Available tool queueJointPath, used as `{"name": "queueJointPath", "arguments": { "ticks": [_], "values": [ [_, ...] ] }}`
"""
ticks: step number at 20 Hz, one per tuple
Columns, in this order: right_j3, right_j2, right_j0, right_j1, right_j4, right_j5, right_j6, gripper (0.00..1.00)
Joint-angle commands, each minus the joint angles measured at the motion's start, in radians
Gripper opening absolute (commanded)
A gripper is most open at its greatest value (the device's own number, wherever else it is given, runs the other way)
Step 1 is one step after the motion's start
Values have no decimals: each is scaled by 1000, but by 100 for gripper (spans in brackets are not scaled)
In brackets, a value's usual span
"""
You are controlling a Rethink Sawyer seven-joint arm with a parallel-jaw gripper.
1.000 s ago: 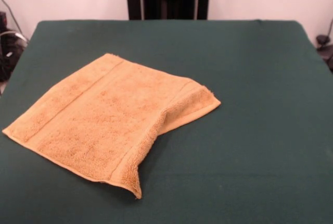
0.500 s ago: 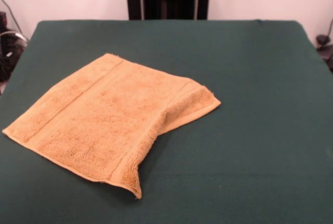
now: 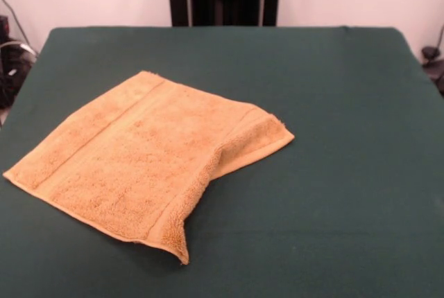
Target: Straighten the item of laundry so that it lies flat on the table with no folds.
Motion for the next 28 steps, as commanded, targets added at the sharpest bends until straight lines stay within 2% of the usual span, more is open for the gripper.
{"name": "queueJointPath", "arguments": {
  "ticks": [1, 16, 28],
  "values": [
    [204, 51, 62, -17, 33, 48, 64, 100],
    [283, 51, 102, -63, 40, 26, 67, 100],
    [380, 36, 175, -127, 35, -25, 144, 100]
  ]
}}
